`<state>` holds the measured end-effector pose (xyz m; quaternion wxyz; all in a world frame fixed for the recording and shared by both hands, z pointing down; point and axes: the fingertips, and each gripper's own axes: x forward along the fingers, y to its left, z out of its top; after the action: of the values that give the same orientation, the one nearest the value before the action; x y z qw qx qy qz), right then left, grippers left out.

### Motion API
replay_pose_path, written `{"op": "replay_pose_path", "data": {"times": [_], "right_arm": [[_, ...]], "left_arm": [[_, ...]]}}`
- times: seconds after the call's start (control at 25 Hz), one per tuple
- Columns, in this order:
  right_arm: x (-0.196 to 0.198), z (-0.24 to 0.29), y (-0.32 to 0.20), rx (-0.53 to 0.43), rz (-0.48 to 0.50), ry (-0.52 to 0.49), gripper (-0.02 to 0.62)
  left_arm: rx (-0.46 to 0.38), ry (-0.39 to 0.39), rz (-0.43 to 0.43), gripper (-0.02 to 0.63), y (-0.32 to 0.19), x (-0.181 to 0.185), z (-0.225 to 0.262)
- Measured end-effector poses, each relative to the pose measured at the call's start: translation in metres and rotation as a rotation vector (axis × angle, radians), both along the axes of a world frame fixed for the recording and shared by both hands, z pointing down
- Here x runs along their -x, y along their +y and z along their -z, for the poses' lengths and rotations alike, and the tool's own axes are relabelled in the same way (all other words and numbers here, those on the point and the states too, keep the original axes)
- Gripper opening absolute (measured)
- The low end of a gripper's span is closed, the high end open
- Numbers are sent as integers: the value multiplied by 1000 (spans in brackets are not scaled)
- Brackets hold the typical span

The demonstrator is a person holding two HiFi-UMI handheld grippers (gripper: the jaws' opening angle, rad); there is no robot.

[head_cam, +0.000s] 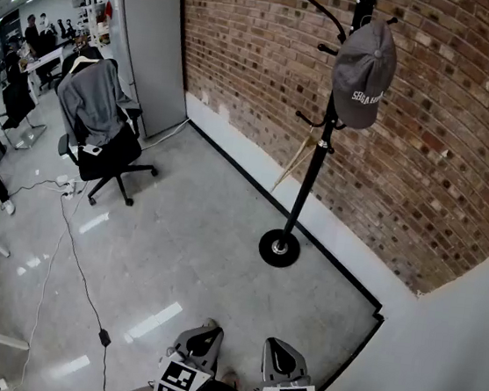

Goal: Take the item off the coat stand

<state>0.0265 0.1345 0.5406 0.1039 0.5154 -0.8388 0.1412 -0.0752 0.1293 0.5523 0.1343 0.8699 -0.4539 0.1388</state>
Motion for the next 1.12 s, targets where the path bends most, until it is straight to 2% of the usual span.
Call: {"op": "replay_pose_path", "data": {"times": [0.28,0.56,0.88,1.12], "right_arm": [[22,20,-114,4,-39,8,15],[39,53,-201,-30,-132,23,15],[52,72,-255,-71,-215,25,15],[42,72,-280,-75,-243,16,15]], "left_arm": [[-5,24,-21,34,-116,26,17],[-54,88,-97,34,-214,37,53],[-80,129,-138,34,-277,57,65],[-61,151,-131,34,-298,53,66]]}}
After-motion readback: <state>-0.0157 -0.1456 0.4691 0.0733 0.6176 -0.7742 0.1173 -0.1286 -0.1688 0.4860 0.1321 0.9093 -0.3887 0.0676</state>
